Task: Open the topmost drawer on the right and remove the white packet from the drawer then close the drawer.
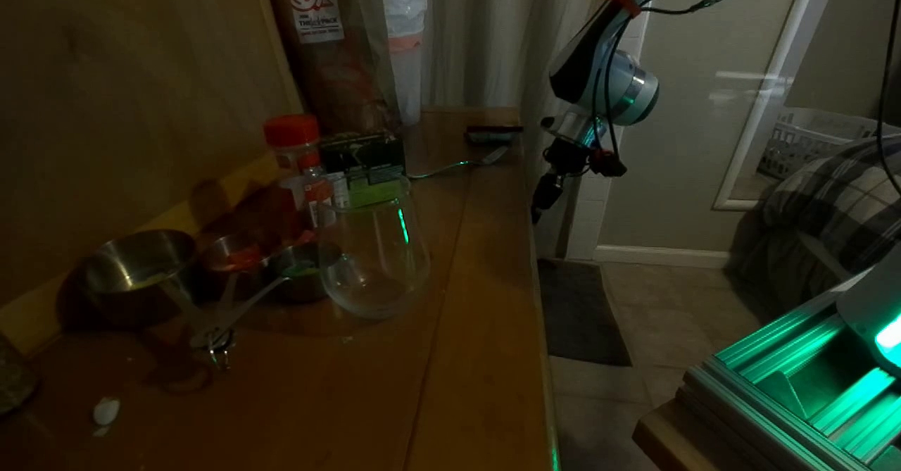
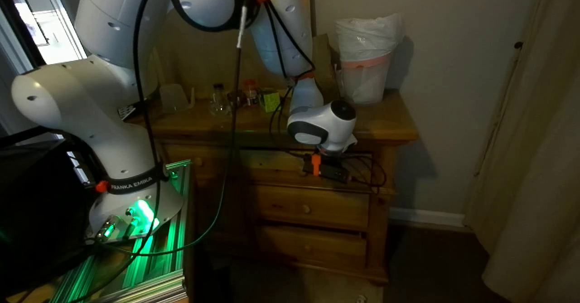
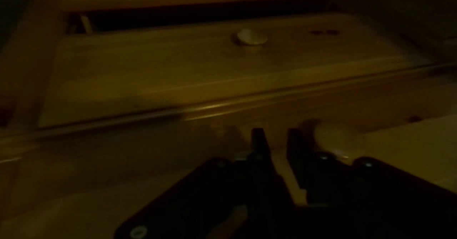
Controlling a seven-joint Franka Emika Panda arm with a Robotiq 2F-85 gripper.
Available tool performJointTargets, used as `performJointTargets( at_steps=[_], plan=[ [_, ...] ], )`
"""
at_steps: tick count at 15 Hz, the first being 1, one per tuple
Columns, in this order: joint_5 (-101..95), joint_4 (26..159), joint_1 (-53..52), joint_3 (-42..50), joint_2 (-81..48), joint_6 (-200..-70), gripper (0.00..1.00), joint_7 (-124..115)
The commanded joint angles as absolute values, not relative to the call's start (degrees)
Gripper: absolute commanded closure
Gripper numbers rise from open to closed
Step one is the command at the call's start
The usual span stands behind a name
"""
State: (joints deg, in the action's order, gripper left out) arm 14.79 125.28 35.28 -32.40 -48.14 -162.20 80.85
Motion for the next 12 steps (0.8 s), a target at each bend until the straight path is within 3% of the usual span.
performJointTargets(
  at_steps=[1, 8, 12],
  plan=[
    [11.75, 128.32, 34.2, -28.23, -38.88, -158.96, 0.46, 79.24],
    [19.53, 134.43, 37.12, -30.57, -19.61, -149.43, 0.01, 86.26],
    [30.6, 136.7, 31.99, -25.76, -7.29, -140.74, 0.0, 91.06]
  ],
)
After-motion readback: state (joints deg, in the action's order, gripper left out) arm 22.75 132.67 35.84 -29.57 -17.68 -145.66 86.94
